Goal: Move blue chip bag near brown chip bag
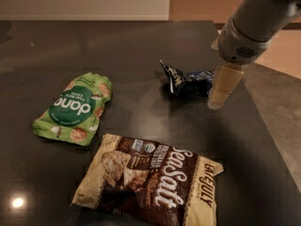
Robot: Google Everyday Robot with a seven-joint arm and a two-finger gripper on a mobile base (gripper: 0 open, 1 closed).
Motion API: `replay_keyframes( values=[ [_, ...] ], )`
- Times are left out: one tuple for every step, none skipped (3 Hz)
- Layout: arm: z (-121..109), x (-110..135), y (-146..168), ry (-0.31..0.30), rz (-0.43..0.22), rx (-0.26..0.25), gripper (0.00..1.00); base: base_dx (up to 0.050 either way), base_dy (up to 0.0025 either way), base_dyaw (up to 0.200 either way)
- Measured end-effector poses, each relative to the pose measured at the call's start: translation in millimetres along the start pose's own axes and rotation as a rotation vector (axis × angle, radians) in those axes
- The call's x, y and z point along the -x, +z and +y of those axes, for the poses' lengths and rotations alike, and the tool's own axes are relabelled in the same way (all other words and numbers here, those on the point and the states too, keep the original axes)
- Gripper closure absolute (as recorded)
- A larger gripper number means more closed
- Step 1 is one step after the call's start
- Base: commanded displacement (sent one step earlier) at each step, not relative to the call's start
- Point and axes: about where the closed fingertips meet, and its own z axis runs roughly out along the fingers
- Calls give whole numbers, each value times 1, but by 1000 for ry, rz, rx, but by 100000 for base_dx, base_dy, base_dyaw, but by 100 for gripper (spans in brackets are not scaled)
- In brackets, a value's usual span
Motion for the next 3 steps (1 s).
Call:
replay_keyframes(
  values=[
    [-20,9,24,29,-11,-11,0,0,0,0],
    [-35,15,44,37,-20,0,0,0,0,0],
    [-46,18,63,45,-15,15,0,0,0,0]
  ],
)
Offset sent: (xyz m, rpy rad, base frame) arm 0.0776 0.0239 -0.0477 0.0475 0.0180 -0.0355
